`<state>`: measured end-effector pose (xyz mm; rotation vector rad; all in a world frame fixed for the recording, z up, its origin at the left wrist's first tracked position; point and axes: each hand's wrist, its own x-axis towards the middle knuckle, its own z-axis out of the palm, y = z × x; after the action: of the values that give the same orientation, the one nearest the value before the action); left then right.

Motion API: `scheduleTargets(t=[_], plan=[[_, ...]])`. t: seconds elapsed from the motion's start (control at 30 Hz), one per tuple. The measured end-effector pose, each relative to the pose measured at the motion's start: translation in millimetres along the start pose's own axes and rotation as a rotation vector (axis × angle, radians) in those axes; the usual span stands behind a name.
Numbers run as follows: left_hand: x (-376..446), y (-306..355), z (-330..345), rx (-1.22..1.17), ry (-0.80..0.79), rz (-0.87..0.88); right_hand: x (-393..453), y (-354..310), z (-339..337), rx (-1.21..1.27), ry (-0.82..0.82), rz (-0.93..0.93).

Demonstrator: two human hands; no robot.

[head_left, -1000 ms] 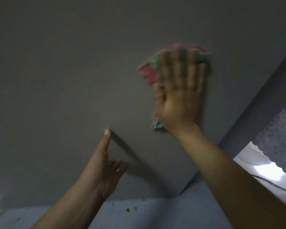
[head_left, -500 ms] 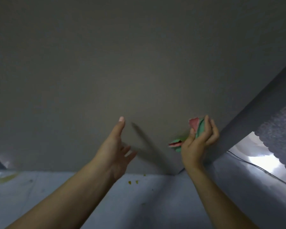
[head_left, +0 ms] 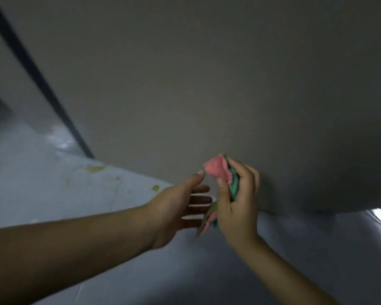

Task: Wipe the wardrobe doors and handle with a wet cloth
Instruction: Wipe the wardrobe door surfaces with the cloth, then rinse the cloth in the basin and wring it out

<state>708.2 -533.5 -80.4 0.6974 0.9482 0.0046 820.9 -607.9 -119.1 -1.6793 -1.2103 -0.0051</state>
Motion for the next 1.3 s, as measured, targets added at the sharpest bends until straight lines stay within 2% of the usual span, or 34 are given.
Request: scheduleTargets(t=[0.13,0.17,0.33,0.47,0.6,0.77,0.9,1.1,1.2,1.3], plan=[[-72.7,38.1,-49.6,-0.193,0.082,0.013,34.4,-94.3,35.8,0.046,-0.238,-0.025],[-83.1,43.5,-50.2,-0.226,0.086,0.031,39.8,-105.7,36.5,0.034,-0.248,-0.026],[-191.3,56.5,-105.5,-0.422,0.214,-0.013,61.2,-233.5,66.6,0.09,-0.489,0.073],[-287.2,60.8,-149.5,-0.569,0.302,-0.129,60.5,-346.2,102.6,0.149,-0.666,0.09],[-384.4,80.4,-216.2,-0.75,0.281,-0.114,63.1,-464.5,161.0,0.206,-0.726,0.072],[-450.2,110.7,-294.6,-0.912,0.348,-0.024,73.0,-562.4,241.7,0.27,-0.744,0.098],[-468.4,140.0,-360.7,-1.084,0.437,0.076,91.0,-602.1,304.0,0.3,-0.742,0.129],[-470.0,207.4,-447.2,-1.178,0.648,0.159,132.8,-616.8,398.1,0.276,-0.72,0.175],[-458.9,244.8,-509.0,-1.165,0.745,0.212,160.1,-615.5,466.2,0.262,-0.764,0.234],[-439.5,274.0,-580.7,-1.063,0.909,0.243,182.9,-618.1,545.0,0.226,-0.84,0.26]])
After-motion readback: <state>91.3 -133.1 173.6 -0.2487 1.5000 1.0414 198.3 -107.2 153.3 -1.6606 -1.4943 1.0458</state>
